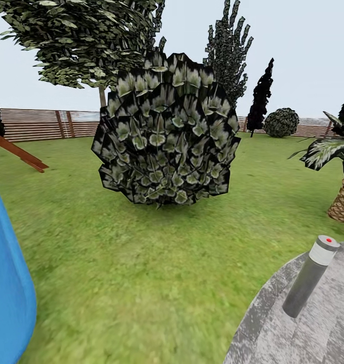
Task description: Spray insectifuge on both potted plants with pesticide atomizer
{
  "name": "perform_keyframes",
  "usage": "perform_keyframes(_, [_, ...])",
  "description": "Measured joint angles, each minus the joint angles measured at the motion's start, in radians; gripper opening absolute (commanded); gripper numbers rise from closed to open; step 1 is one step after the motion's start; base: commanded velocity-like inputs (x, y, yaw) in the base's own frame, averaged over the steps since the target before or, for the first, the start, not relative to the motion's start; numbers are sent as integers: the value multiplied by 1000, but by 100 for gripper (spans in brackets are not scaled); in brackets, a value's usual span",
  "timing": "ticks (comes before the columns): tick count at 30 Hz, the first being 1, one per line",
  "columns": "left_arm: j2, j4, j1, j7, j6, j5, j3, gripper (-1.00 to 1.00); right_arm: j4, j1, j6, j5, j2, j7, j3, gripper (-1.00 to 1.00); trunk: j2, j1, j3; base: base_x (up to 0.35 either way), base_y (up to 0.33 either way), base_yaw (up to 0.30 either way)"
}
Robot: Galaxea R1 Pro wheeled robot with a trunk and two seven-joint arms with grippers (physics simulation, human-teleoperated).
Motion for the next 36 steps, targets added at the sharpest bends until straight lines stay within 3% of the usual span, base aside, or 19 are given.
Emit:
perform_keyframes(18, [3, 2, 0, 0, 0, 1, 0, 100, -1, 0, 0, 0, 0, 0, 1, 100, 0, 0, 0, 0, 0, 0])
perform_keyframes(36, [4, 2, 0, 0, 0, 1, 0, 100, 0, 0, 0, 0, 0, 0, 1, 100, -126, 69, -56, 0, 0, 0])
